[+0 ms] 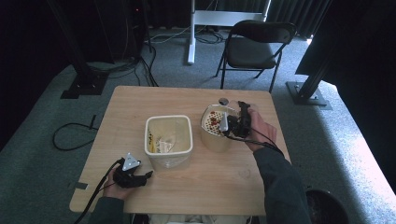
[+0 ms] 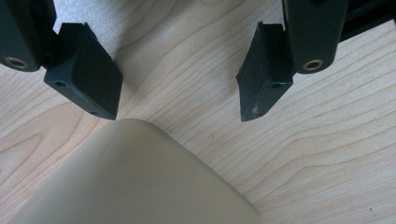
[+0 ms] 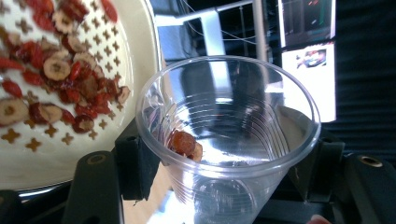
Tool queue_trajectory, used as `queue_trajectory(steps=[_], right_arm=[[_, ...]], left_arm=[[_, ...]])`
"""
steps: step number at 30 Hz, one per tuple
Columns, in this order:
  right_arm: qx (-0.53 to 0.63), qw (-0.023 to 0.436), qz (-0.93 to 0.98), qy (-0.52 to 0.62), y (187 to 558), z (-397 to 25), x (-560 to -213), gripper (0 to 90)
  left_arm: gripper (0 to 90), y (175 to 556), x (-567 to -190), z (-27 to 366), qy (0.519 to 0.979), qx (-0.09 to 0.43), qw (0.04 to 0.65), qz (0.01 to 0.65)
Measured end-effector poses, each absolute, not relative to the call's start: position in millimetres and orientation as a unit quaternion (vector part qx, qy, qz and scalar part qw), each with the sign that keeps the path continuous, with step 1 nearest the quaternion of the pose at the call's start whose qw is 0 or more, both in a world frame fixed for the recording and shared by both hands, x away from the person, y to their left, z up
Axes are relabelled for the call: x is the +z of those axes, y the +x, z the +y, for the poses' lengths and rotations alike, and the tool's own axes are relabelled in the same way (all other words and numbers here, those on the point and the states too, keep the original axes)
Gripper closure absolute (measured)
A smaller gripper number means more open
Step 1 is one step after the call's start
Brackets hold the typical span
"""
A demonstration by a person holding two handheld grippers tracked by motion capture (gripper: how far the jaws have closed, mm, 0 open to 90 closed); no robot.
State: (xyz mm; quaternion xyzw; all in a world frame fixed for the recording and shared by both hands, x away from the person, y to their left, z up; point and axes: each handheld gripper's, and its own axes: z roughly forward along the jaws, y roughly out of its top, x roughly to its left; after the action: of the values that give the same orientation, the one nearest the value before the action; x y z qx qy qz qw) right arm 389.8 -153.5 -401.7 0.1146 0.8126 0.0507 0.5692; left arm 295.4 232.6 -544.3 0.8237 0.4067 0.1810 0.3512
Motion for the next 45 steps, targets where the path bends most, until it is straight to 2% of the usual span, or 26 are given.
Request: queue_trajectory(steps=[9, 24, 33, 45], right_arm=[[0.184, 0.499, 0.816, 0.227, 388, -194, -386, 35.5], [0.424, 0.314, 0.776, 0.346, 389, -250, -370, 35.5], [0.460, 0.277, 0.769, 0.347, 389, -251, -369, 35.4], [0.478, 0.260, 0.768, 0.337, 388, -240, -369, 35.3]], left_arm=[[31.3, 295, -544, 233, 0.825, 0.181, 0.350, 0.406], [31.3, 296, -544, 233, 0.824, 0.181, 0.350, 0.406], [31.3, 296, -544, 233, 0.824, 0.182, 0.350, 0.406], [31.3, 295, -544, 233, 0.824, 0.182, 0.350, 0.406]])
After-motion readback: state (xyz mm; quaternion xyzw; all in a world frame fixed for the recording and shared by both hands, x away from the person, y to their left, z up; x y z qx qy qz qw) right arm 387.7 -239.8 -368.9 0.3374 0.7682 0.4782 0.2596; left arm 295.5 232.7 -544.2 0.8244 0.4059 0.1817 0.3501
